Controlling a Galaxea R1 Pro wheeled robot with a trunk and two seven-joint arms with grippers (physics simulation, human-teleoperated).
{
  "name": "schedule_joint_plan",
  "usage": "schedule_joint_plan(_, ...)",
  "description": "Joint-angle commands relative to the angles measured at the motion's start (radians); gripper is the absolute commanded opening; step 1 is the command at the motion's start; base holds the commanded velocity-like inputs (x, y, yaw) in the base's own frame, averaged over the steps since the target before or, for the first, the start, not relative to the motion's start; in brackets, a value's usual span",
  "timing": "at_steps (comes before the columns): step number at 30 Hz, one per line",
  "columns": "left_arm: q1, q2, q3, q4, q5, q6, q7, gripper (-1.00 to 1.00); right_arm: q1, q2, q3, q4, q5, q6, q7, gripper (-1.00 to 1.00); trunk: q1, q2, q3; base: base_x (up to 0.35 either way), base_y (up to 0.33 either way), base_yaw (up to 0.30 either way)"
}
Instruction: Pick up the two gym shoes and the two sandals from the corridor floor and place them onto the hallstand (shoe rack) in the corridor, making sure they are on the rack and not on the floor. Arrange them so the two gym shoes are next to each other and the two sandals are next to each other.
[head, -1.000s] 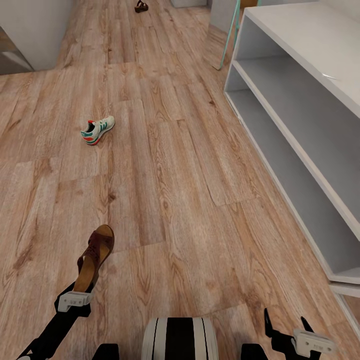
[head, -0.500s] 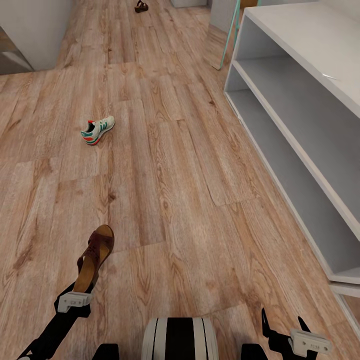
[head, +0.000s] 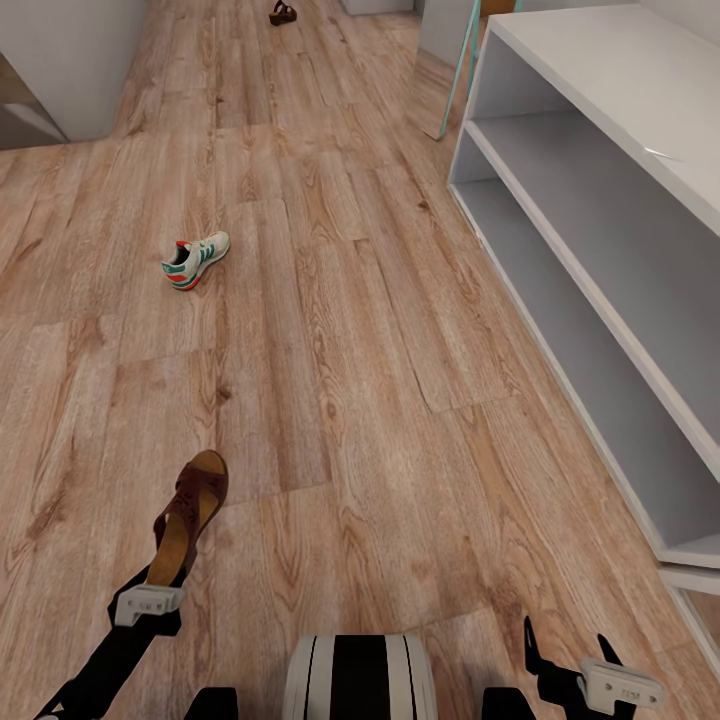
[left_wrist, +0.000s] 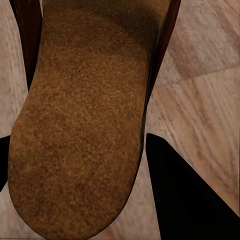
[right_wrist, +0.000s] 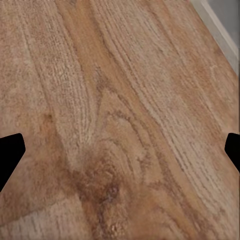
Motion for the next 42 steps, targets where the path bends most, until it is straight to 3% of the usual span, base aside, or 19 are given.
schedule_joint_plan(1,0.001,0.000,0.000,0.000,-0.002,-0.002,0.000,-1.00,0.000,0.000,0.000,0.000,0.000,0.000,-0.001,1.00,0.000,0.000,0.000,0.000,0.000,0.000)
schedule_joint_plan(12,0.016,0.001,0.001,-0.001,0.030,-0.034,0.000,-1.00,0.000,0.000,0.000,0.001,-0.001,-0.003,-0.003,1.00,0.000,0.000,0.014,0.000,0.000,0.000)
schedule_joint_plan(42,0.017,0.002,0.000,0.000,0.033,-0.049,0.000,-1.00,0.000,0.000,0.000,0.001,0.001,-0.003,-0.003,1.00,0.000,0.000,0.060,0.000,0.000,0.000)
